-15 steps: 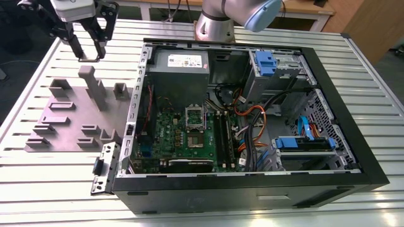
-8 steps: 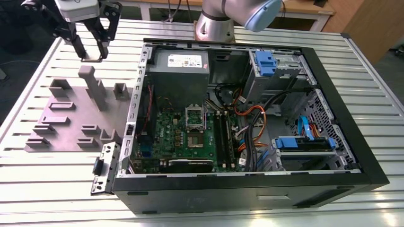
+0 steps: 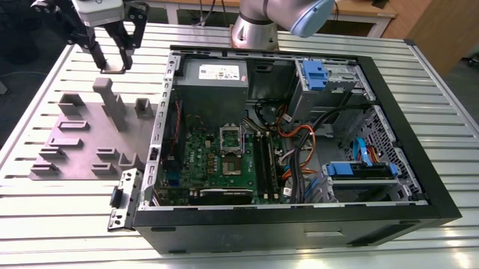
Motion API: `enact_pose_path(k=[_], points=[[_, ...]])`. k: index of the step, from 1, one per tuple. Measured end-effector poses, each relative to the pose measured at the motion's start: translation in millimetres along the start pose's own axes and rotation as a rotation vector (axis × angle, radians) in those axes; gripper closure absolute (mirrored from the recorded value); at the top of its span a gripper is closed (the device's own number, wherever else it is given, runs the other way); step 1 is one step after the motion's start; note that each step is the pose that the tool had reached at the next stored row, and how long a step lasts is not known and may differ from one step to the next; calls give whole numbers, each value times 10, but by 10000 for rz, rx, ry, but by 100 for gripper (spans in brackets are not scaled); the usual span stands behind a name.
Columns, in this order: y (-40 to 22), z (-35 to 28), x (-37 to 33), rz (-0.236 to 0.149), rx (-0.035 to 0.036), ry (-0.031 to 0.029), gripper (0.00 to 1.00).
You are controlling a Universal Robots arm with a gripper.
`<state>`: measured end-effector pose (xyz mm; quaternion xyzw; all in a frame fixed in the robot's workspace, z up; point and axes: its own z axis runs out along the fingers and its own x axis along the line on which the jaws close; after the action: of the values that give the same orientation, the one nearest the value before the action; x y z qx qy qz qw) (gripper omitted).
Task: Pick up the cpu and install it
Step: 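Pick up the cpu and move it towards the insertion slot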
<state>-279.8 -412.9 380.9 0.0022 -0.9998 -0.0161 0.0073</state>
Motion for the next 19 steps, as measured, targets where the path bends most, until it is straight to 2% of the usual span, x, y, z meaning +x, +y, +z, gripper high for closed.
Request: enact_pose_path(k=[19], points=[[0,-1,-56,-1,0,0,55]])
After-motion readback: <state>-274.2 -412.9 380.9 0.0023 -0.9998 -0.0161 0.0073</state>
